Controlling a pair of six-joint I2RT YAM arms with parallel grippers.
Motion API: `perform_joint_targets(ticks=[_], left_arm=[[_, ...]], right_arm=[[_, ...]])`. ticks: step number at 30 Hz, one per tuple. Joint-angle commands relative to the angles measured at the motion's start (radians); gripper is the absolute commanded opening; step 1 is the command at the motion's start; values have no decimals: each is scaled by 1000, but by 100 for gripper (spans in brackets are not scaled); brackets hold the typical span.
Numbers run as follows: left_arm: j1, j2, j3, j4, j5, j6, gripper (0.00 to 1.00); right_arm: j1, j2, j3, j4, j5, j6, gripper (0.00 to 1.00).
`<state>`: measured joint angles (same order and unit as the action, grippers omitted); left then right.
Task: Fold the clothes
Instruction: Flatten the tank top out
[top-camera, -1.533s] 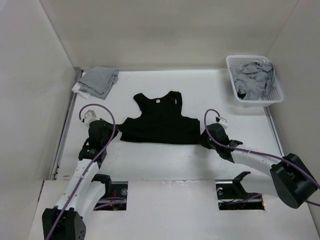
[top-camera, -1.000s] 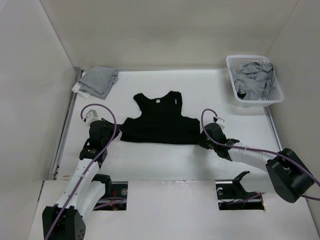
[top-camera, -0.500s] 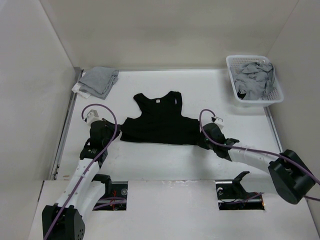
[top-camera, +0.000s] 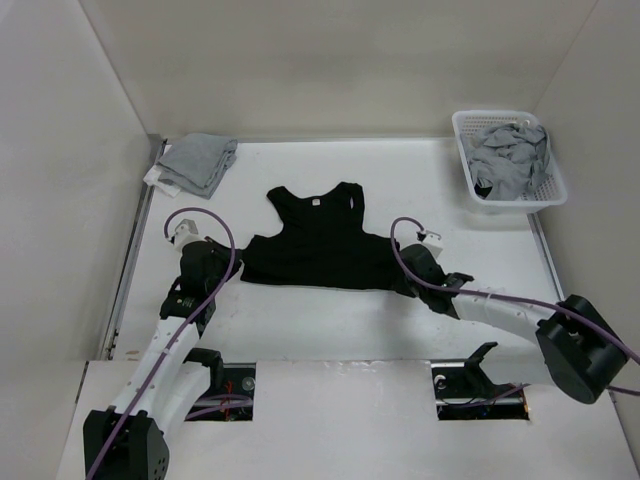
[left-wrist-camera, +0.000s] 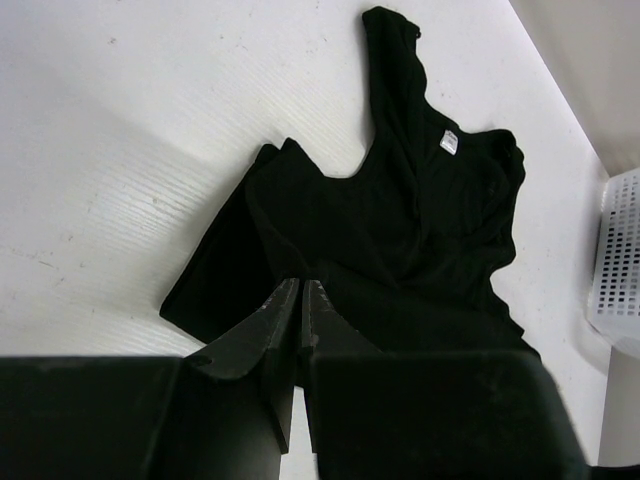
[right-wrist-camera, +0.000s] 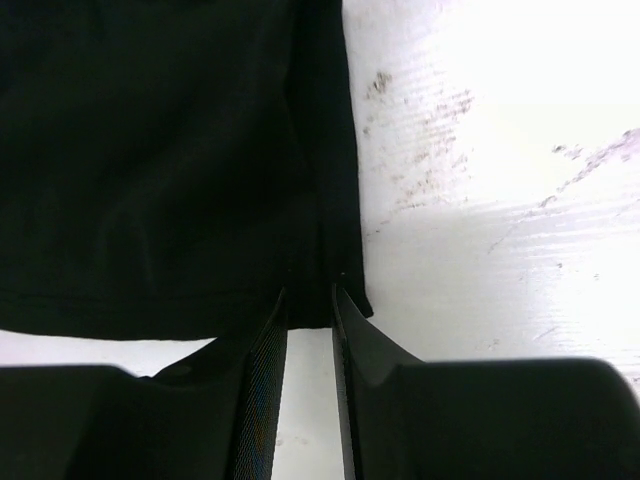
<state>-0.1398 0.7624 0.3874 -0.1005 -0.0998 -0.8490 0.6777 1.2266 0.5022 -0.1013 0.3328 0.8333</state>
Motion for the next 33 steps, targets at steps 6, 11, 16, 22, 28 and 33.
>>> perform_joint_targets(ticks=[6,11,16,22,28,33], left_arm=[[-4,-8,-8,44,5,-5,4],[-5,-5,-12,47,8,-9,4],[-11,-9,-5,41,8,-9,4],[-31,-14,7,39,-1,-12,4],[-36,-18,2,38,-3,-16,4],[-40,-17,2,39,-5,-19,4]], right_arm=[[9,85,21,101,-37,-17,27],[9,86,19,98,-28,-10,16],[9,33,21,62,3,-7,13],[0,-59,13,18,11,-20,34],[4,-43,18,18,0,-30,27],[4,25,27,40,-1,-33,24]])
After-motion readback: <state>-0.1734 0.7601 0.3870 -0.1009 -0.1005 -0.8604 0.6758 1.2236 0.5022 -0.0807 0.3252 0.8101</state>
